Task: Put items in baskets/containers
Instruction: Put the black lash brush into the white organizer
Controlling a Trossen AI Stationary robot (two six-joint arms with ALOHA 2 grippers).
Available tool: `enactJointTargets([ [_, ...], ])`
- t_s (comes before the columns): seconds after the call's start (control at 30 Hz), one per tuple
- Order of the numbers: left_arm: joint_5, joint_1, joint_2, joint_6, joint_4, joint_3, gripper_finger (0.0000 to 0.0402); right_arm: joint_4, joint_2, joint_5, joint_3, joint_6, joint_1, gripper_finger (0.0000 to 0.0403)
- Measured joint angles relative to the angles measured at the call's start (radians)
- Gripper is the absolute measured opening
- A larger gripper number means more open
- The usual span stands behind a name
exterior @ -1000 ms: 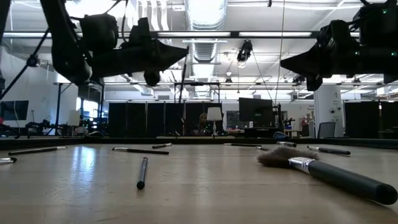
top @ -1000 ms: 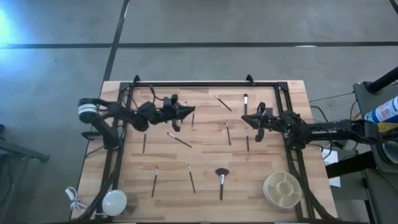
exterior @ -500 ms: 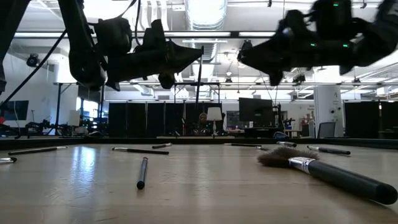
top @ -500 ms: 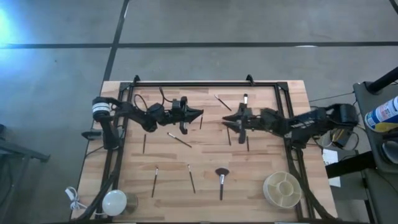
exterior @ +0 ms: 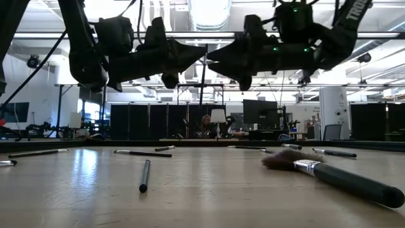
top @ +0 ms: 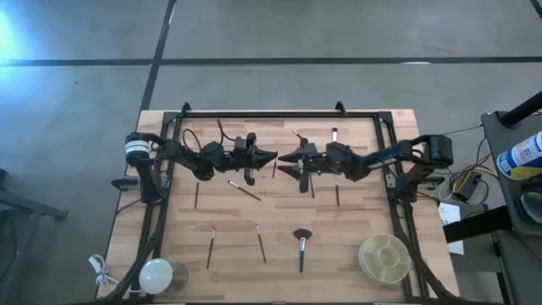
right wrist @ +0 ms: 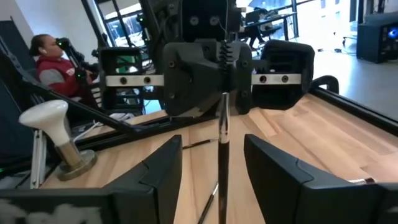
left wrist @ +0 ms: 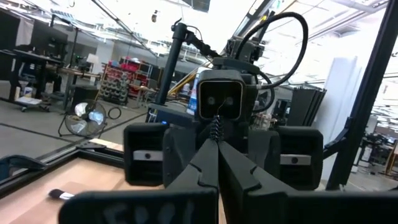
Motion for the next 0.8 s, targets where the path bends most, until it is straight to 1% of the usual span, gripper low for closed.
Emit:
enactJointTargets([
  [0.17,0.004,0.0,0.0,0.0,0.0,0.0,0.0,0.0,0.043,0.008,0.048,0.0,-0.011,0.0154],
  [0.3,0.004,0.0,0.0,0.0,0.0,0.0,0.0,-0.001,0.063,0.011,0.073,-0.016,-0.017,0.0135],
  [0.47,0.004,0.0,-0.001,0.001,0.0,-0.001,0.0,-0.002,0.07,0.011,0.079,-0.028,-0.016,0.0092],
  [0.63,0.0,0.001,-0.001,0.001,-0.005,-0.001,0.0,-0.004,0.07,0.008,0.079,-0.055,-0.015,0.0025],
  [0.7,0.0,0.001,-0.001,-0.002,-0.005,-0.001,0.0,-0.009,0.068,0.005,0.079,-0.064,-0.015,0.0018],
  [0.8,0.003,0.001,-0.003,-0.024,-0.02,-0.001,0.0,-0.079,0.041,-0.005,0.079,-0.08,-0.015,0.0017],
])
